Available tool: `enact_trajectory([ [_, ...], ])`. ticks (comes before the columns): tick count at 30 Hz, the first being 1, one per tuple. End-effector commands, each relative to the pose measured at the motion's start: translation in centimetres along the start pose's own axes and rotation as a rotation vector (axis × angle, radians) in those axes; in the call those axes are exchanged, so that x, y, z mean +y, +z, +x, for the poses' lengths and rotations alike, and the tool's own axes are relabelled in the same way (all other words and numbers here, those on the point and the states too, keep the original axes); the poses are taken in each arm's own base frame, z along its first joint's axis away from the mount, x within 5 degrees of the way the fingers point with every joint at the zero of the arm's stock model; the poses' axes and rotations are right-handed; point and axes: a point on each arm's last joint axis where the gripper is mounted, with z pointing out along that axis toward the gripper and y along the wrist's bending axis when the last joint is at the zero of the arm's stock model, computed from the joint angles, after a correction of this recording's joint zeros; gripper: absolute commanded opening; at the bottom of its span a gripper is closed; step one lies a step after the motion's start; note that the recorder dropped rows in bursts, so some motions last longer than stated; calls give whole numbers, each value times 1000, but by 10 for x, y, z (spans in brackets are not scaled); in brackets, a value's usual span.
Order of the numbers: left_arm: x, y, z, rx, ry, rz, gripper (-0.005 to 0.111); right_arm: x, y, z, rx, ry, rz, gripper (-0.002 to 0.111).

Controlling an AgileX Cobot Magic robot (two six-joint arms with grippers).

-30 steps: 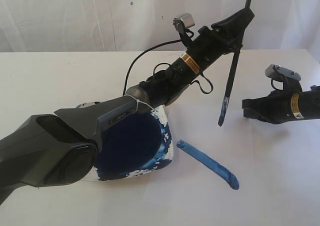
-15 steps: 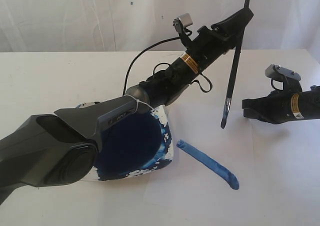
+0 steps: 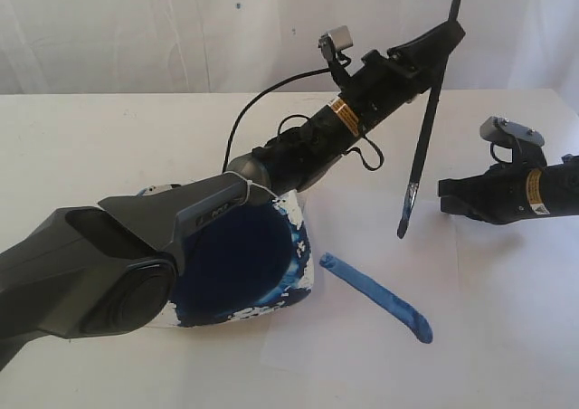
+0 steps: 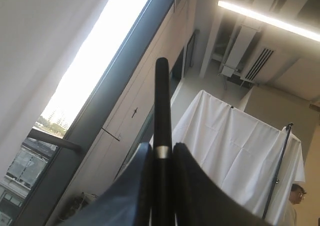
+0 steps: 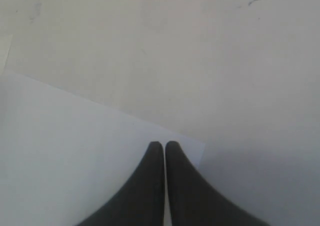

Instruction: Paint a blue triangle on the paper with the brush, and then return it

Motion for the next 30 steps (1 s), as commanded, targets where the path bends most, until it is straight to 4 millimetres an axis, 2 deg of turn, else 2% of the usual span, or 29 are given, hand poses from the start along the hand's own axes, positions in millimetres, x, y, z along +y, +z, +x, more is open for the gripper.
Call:
enact_trajectory([
  [1, -5, 3, -6, -7, 27, 34, 0, -1, -2, -1, 0, -9, 12, 3],
  [15, 3, -3, -10, 74, 109, 54, 0, -1, -2, -1, 0, -9, 12, 3],
  [30, 2, -3, -11, 78, 91, 58, 0, -1, -2, -1, 0, -9, 12, 3],
])
